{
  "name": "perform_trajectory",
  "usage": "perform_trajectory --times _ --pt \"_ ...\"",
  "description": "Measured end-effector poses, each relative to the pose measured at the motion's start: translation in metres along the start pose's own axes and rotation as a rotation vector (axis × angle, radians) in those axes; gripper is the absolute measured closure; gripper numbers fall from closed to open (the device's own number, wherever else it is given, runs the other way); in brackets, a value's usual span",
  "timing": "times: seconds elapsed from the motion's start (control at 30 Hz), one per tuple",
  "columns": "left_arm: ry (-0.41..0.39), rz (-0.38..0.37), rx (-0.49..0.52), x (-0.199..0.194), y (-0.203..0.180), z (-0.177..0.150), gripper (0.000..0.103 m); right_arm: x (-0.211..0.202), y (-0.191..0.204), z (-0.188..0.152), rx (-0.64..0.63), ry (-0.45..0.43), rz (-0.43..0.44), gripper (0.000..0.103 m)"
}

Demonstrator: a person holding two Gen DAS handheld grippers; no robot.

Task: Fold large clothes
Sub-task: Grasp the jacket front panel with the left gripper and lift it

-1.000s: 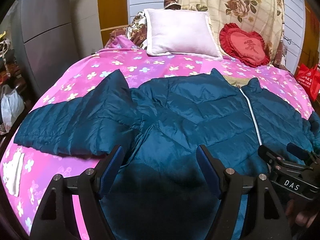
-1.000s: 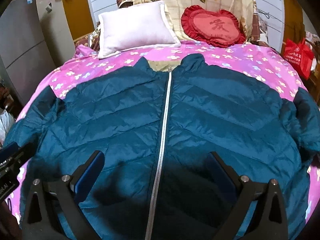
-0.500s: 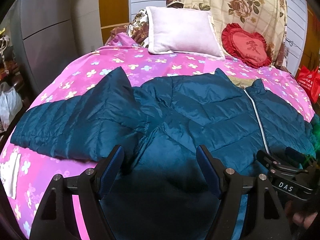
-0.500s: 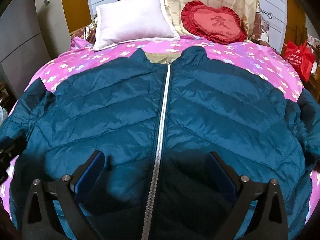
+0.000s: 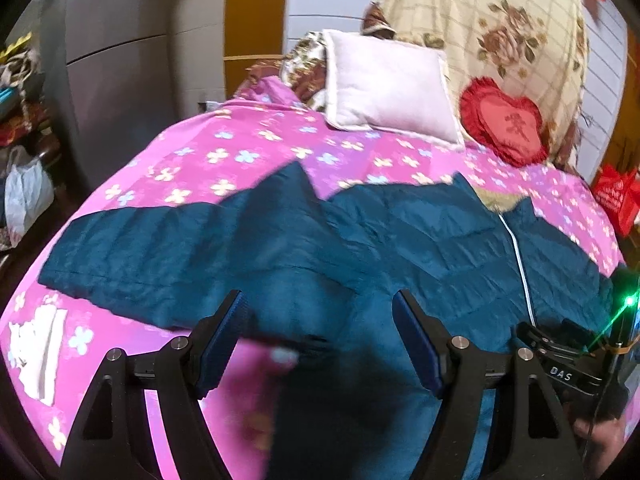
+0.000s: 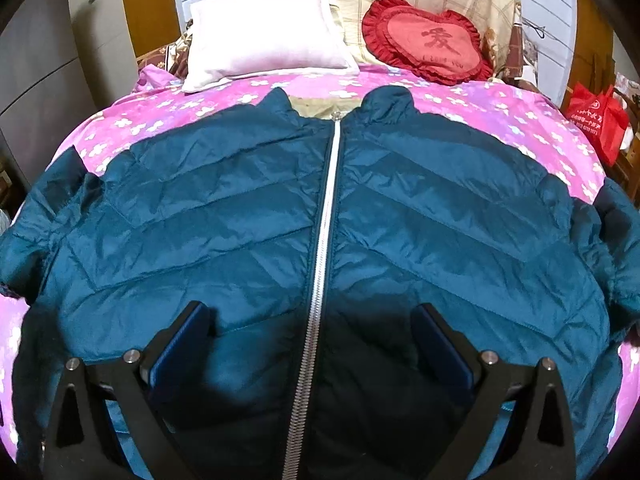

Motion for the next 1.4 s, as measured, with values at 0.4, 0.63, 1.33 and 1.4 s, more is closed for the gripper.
perform_trajectory --times 0.4,0.63,1.33,1.4 --pt "0.108 0.173 -0.393 0.066 0.203 0.014 0.051 0.005 0.003 -0.005 -0.008 0.018 -0.007 0.000" --pt "0.121 0.319 -0.579 0.096 0.307 0.006 0.051 0.007 0.003 -0.007 -0.013 0.026 -0.008 0.000" --pt "0.115 0.211 -0.484 0.111 0.283 0.023 0.103 0.008 0.005 -0.008 -0.038 0.042 -0.022 0.000" --pt "0.050 0.185 -0.434 0.084 0.260 0.035 0.103 0.001 0.007 -0.007 -0.053 0.039 -0.022 0.000"
Point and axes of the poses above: each gripper's, at about its wrist camera, not at the fingertips, and x roughly the way its jaws point, y to its left, z to its top, the point moved 6 cm from there along x, roughly the way its jaws point, and after that the axes turned 11 degrees about z, right-handed, at the moved point
